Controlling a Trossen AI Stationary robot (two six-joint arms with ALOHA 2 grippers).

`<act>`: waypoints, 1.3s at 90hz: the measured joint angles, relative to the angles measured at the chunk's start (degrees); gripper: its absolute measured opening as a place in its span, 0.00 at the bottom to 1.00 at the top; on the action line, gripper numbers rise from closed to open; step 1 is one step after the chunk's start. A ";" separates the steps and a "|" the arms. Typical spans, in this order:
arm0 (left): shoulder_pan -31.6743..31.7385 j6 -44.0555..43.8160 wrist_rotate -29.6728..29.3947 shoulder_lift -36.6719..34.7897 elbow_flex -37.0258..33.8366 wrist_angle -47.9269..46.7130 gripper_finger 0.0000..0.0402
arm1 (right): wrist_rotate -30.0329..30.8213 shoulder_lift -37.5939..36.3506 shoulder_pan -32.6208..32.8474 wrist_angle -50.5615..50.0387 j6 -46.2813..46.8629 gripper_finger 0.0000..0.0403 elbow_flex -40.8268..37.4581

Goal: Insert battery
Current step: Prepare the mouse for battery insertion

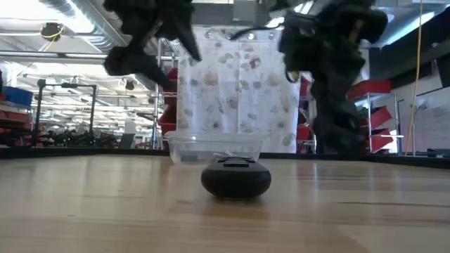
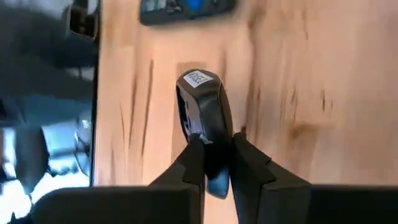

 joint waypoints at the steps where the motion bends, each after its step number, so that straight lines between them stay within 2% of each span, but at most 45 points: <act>1: -0.27 -0.24 -0.17 0.00 -0.01 -0.37 0.74 | 0.26 -0.59 -0.09 1.34 1.40 0.06 -1.18; 16: -4.65 -2.18 -1.07 -0.06 -0.01 -2.34 0.74 | 6.58 -8.37 -0.41 25.73 27.57 0.06 -18.37; 26: -7.60 -4.22 -2.57 -0.09 -0.01 -3.61 0.74 | 10.98 -9.85 0.54 41.14 42.97 0.06 -27.22; 34: -9.39 -6.22 -3.20 -0.12 -0.03 -5.51 0.74 | 16.10 -9.35 1.99 49.97 52.24 0.07 -31.44; 42: -10.28 -6.54 -3.44 -0.87 -0.03 -5.60 0.74 | 22.30 -8.16 4.37 54.80 59.35 0.06 -32.32; 53: -10.24 -5.36 -5.77 -2.54 -0.03 -6.33 0.74 | 30.67 -5.79 7.99 57.04 61.56 0.07 -29.74; 67: -9.40 -3.20 -10.99 -5.59 -0.05 -6.82 0.74 | 35.07 -1.14 10.55 56.57 62.17 0.10 -24.72; 80: -7.98 -3.58 -15.49 -8.27 -0.05 -7.35 0.74 | 33.98 3.54 11.54 56.78 62.20 0.14 -20.67; 90: -6.78 -3.33 -18.08 -10.00 -0.05 -6.37 0.74 | 29.61 5.28 11.59 54.11 62.42 0.21 -17.64; 117: -2.70 -2.07 -20.97 -11.28 -0.05 -4.77 0.74 | 24.99 1.87 11.26 44.52 51.16 0.38 -12.91</act>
